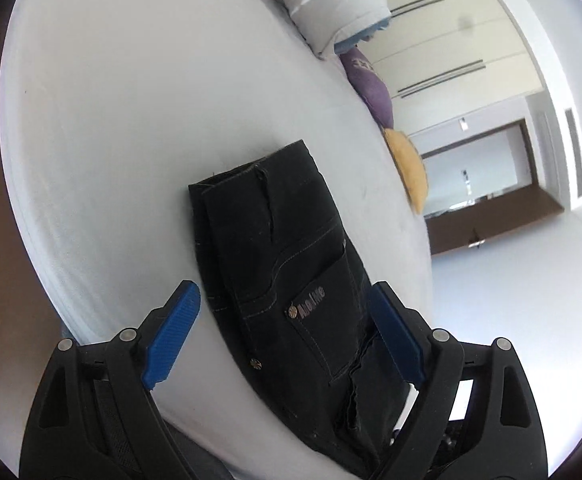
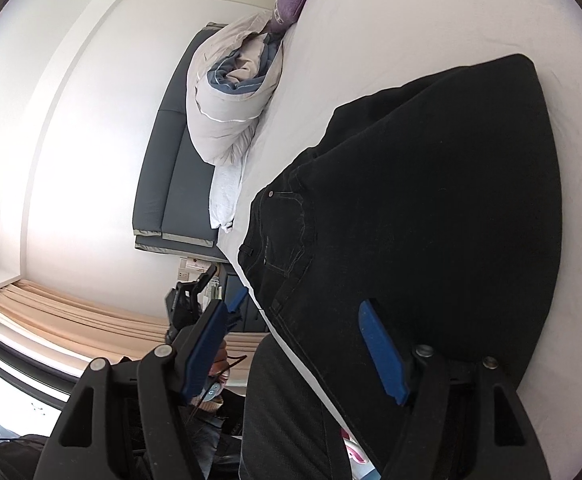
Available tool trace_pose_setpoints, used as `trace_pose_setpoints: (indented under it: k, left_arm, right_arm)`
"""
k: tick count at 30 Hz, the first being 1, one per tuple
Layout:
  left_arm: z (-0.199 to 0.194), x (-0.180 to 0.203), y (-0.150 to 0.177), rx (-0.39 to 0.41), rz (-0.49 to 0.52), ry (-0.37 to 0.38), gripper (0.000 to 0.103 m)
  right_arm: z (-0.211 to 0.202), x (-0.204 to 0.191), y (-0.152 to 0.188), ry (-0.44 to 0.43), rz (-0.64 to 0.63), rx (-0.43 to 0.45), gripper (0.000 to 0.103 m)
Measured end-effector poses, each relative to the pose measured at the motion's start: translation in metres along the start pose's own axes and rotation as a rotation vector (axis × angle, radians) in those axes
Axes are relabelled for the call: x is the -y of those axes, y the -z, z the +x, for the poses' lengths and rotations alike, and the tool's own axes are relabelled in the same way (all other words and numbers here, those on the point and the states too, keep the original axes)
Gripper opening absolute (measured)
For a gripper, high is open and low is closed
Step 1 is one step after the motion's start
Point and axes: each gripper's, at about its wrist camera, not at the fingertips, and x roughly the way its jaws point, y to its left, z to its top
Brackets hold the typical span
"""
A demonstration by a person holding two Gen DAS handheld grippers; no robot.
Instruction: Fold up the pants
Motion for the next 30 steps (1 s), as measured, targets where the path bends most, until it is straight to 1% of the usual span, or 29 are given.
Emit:
trace_pose_setpoints:
  k: [2,5,7,11,14,16,19,21,22,23,24,25,27,29,30]
  left_arm:
    - [0.008,-0.012,-0.006,-0.021,-0.057,0.038,0.086]
    - [0.018,-0.029,-0.010,-0.044,-0.130,0.067,0.086]
    - [0.024,-0.036,-0.009,-0.048,-0.159,0.083,0.086]
    - [0.039,-0.046,-0.012,-0.061,-0.188,0.124,0.086]
    - [0.048,-0.053,-0.016,-0.065,-0.239,0.161,0.086]
    - [0.051,-0.054,-0.019,-0.062,-0.265,0.173,0.086]
    - [0.057,-0.052,-0.023,-0.068,-0.267,0.171,0.084]
    - [0.059,-0.049,-0.024,-0.070,-0.269,0.167,0.074]
    - [0.061,-0.049,-0.025,-0.077,-0.277,0.164,0.059]
    - [0.064,-0.049,-0.026,-0.084,-0.287,0.153,0.048]
    - [0.066,-0.050,-0.026,-0.087,-0.291,0.146,0.043]
    - [0.068,-0.051,-0.026,-0.091,-0.292,0.137,0.035]
    - [0.069,-0.053,-0.026,-0.087,-0.291,0.129,0.031]
    - [0.067,-0.052,-0.025,-0.077,-0.287,0.124,0.023]
    - [0.064,-0.051,-0.025,-0.070,-0.281,0.118,0.021]
  right_arm:
    - [-0.001,0.002,0.000,-0.009,0.015,0.009,0.072]
    - [-0.002,0.004,-0.001,-0.007,0.030,0.018,0.072]
    - [-0.001,0.003,-0.001,-0.002,0.026,0.016,0.072]
    - [0.000,0.004,0.000,0.000,0.032,0.008,0.072]
    - [0.004,0.005,0.000,-0.005,0.039,0.006,0.072]
    - [0.006,0.004,0.000,-0.006,0.038,0.003,0.072]
    - [0.007,0.004,0.000,-0.008,0.034,0.000,0.072]
    - [0.007,0.004,0.000,-0.012,0.037,0.003,0.072]
    - [0.006,0.004,0.000,-0.013,0.039,0.006,0.072]
    - [0.007,0.005,0.000,-0.014,0.041,0.008,0.072]
    - [0.007,0.004,-0.001,-0.013,0.043,0.010,0.072]
    - [0.008,0.004,-0.002,-0.009,0.044,0.011,0.072]
    - [0.010,0.005,-0.004,0.009,0.046,0.009,0.072]
    - [0.014,0.007,-0.006,0.035,0.054,0.001,0.071]
    - [0.016,0.008,-0.006,0.042,0.058,-0.001,0.069]
